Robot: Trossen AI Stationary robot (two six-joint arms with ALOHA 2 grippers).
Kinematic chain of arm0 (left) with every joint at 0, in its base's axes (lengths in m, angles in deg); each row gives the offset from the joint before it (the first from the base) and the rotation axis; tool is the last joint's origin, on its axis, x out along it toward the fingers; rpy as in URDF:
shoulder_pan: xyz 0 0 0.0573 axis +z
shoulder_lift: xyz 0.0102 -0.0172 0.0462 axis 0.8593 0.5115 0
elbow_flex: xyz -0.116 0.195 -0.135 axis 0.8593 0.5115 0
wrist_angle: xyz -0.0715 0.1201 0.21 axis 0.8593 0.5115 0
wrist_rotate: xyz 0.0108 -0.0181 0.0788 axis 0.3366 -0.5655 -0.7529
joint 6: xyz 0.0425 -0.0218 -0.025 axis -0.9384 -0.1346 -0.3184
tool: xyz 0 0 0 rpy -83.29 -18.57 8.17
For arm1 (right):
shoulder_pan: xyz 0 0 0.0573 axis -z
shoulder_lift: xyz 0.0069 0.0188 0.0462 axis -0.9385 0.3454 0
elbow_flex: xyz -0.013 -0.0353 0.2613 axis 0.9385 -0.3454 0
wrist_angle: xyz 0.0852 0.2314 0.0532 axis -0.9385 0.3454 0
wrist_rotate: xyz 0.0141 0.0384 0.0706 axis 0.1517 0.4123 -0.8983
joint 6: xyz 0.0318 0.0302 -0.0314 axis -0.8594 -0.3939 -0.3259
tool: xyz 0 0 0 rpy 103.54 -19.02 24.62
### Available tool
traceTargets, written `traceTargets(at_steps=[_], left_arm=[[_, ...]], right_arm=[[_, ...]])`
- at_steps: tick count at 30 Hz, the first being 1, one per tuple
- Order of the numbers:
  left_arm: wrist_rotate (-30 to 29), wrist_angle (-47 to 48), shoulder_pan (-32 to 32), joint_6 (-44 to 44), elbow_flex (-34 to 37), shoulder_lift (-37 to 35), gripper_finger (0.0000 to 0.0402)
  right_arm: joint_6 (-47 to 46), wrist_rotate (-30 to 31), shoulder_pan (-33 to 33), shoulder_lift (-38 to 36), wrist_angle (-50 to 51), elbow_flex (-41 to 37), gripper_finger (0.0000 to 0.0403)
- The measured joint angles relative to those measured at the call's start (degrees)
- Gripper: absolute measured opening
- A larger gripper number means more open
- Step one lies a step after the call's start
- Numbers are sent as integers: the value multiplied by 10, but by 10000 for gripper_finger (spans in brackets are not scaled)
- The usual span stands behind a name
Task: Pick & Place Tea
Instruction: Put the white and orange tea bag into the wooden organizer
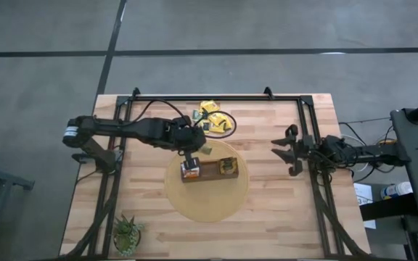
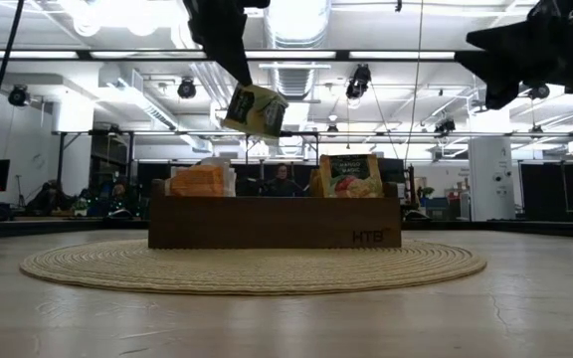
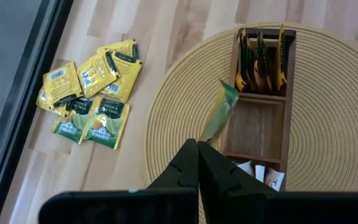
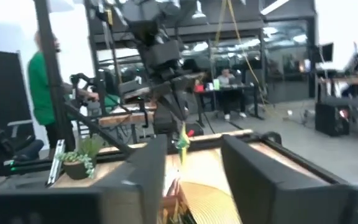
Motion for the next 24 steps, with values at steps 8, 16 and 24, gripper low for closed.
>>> traceTargets(at_steps=[8,16,24], left_arm=[[16,-26,-1,-10,0,19,0],[17,-30,-3,-14,0,39,0],[-5,-5,-17,-16,-31,43,0]], right_arm=[[-27,35,0,138,-77,40,266],[-28,31,0,349,-1,195,297],[10,-77,0,581,25,363,285]])
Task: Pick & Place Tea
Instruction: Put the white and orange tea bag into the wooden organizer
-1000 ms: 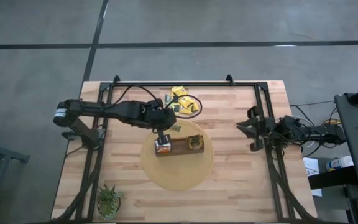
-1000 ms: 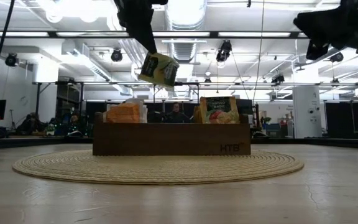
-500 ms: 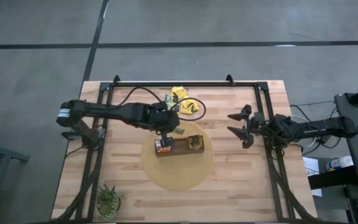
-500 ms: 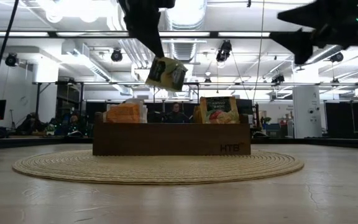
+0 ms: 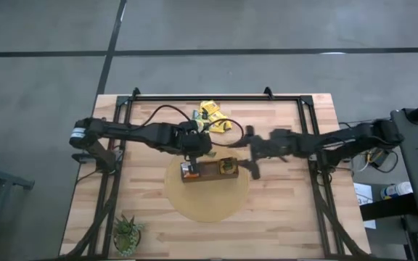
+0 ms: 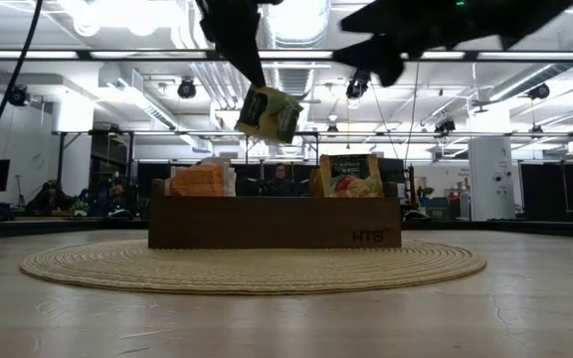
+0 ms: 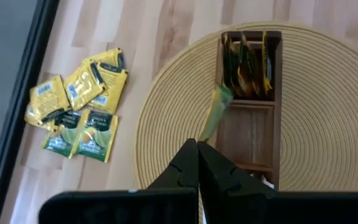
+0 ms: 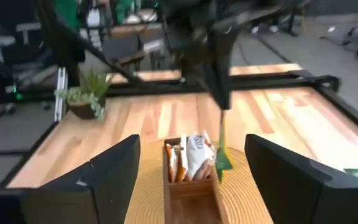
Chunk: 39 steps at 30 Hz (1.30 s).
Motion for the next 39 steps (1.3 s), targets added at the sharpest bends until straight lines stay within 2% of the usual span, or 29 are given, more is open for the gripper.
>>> traceTargets(at_steps=[5,9,13,15,17,19,22,23,26,32,39], left_arm=[[-7,11,-13,0,-7,0,0],[-7,14,-22,1,-6,0,0],[-16,16,-28,4,-6,1,0],[-19,22,-30,7,-6,1,0],[-24,28,-31,12,-6,0,0],[-27,36,-32,16,-6,0,0],[-35,41,-33,19,-6,0,0],[-36,41,-33,19,-6,0,0],[-38,40,-33,24,-6,0,0],[-38,34,-36,32,-6,-2,2],[-47,84,-39,45,-4,-19,30]], right_arm=[[17,-2,6,107,14,83,276],[15,-39,16,183,17,140,270],[0,-47,28,244,43,194,262],[-2,-47,34,264,79,219,250],[4,-47,37,280,119,243,220],[19,-47,38,287,155,259,167],[47,-47,37,291,172,272,52],[57,-47,37,291,173,272,31],[61,-45,37,283,167,267,13],[59,-42,38,238,151,227,10],[35,-42,38,163,88,141,9]])
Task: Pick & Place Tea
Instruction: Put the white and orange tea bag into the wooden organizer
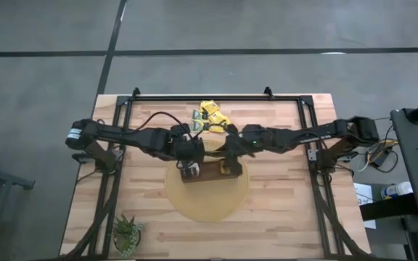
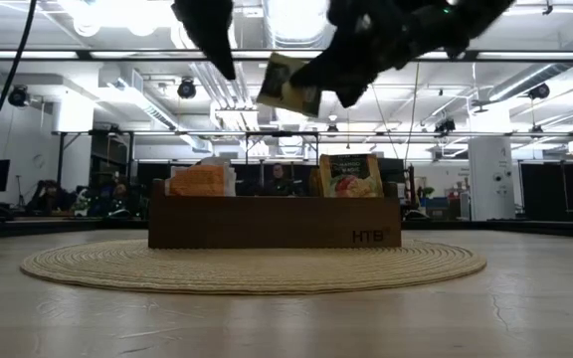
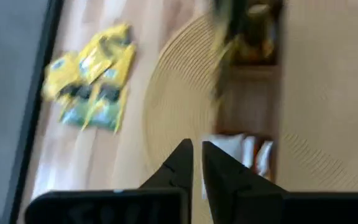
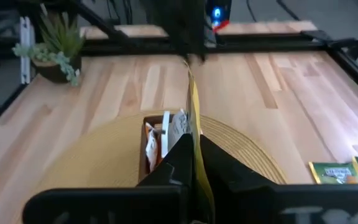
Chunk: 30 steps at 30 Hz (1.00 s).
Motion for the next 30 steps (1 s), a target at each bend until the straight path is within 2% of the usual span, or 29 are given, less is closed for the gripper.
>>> traceTargets(at_steps=[3,6,9,13,14,17,19,22,26,30], left_arm=[[-47,-21,-5,15,4,-16,43],[-88,-84,-14,8,25,-29,50],[-102,-185,-22,-17,58,-45,53],[-106,-385,-30,-80,136,-70,53],[-106,-446,-31,-97,160,-74,53],[-91,-669,-32,-140,243,-82,53],[-55,-839,-30,-154,298,-83,53],[-12,-1015,-22,-165,360,-73,53],[-8,-1101,-16,-161,400,-68,53],[-10,-1103,-16,-173,411,-68,53]], right_arm=[[-7,0,0,-30,-96,-61,9],[-9,1,-1,-51,-261,-130,9],[-3,2,-3,-51,-460,-204,9],[36,2,-5,-25,-742,-287,9],[44,1,-6,-16,-773,-300,9],[56,13,-6,-13,-768,-310,9],[63,13,-7,-4,-774,-301,9],[80,10,-16,6,-772,-287,9],[100,-3,-21,6,-772,-264,8],[101,-19,-23,7,-773,-248,8]])
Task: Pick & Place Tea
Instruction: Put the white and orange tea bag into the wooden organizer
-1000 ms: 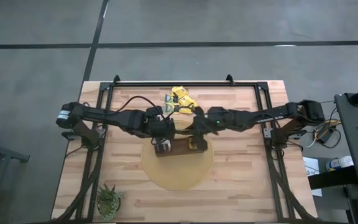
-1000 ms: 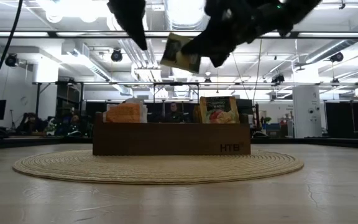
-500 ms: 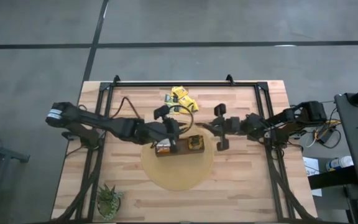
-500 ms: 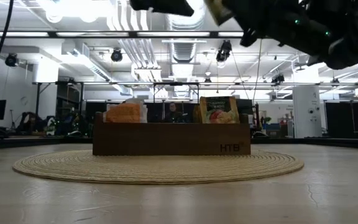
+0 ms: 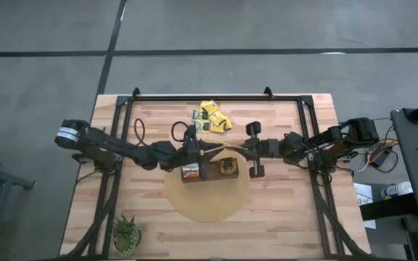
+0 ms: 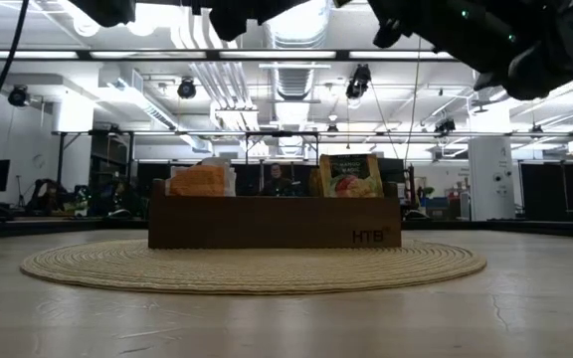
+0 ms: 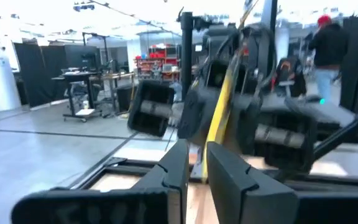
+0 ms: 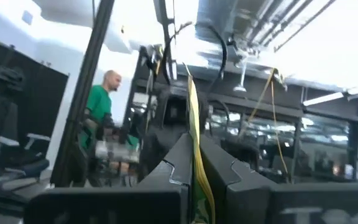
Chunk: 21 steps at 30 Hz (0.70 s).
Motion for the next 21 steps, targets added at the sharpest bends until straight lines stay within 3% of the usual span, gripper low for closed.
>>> traceTargets(at_steps=[21], left_arm=[[58,-3,3,-15,-39,-3,53]], right_arm=[[-29,-18,-2,3,-1,12,8]])
